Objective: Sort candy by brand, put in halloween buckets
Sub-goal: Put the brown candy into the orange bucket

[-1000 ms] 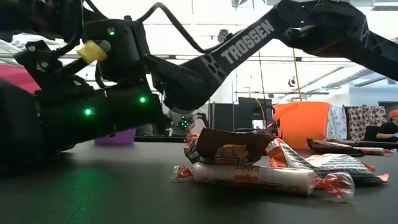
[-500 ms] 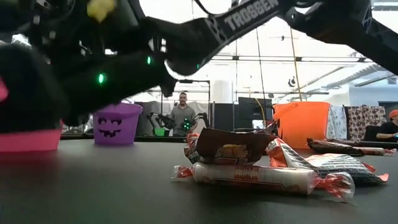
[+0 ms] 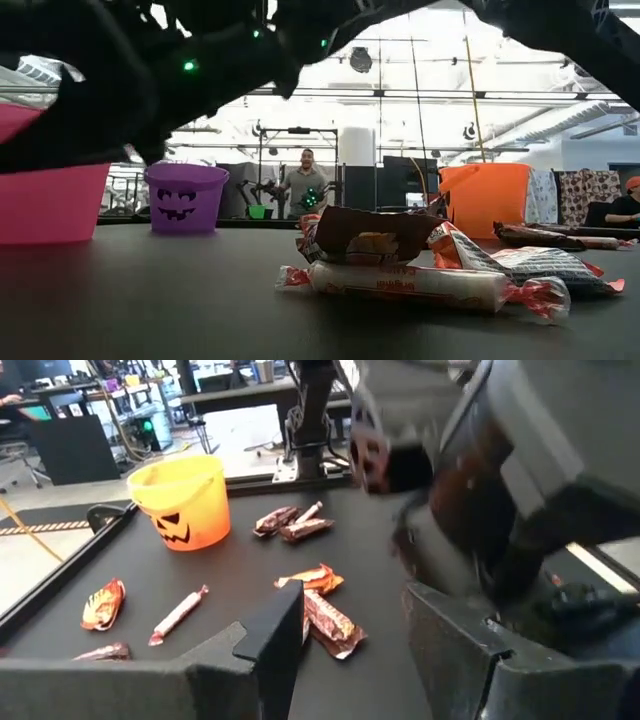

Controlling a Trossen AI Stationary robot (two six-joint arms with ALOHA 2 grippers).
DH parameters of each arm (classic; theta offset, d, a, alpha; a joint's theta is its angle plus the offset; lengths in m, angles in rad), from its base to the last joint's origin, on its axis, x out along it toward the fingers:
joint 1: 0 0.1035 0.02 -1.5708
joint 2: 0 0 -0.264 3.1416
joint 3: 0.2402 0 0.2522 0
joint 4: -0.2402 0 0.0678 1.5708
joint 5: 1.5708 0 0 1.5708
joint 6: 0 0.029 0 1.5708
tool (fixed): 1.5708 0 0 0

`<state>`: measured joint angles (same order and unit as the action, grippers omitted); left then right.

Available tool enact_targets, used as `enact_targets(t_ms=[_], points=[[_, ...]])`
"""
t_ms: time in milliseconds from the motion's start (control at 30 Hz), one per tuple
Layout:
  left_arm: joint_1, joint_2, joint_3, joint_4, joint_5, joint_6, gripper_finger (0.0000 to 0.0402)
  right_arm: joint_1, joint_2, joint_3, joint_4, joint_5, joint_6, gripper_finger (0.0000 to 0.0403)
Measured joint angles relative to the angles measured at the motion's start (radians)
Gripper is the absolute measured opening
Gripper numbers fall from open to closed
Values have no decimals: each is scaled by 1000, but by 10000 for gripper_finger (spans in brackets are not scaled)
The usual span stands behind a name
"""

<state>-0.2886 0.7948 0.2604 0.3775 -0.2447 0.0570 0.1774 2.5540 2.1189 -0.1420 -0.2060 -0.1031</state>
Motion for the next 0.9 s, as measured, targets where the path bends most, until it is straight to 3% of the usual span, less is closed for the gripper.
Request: enact_targets(t_ms=[233,367,567,700,800,900], points=[[0,0,0,1,0,-1,176,-1,-92,2,-259,113,-40,0],[0,0,0,2,0,-9,176,2,-89,2,-262,123,-40,0],[0,0,0,-17,1,-26,176,8,-29,3,-177,122,-62,0],[-2,-4,18,-137,5,-78,176,10,24,1,-22,121,-105,6],[-2,-6,63,-290,5,-134,176,17,59,2,101,102,-172,25],[-2,-6,73,-333,4,-155,176,30,84,2,162,92,-232,57]])
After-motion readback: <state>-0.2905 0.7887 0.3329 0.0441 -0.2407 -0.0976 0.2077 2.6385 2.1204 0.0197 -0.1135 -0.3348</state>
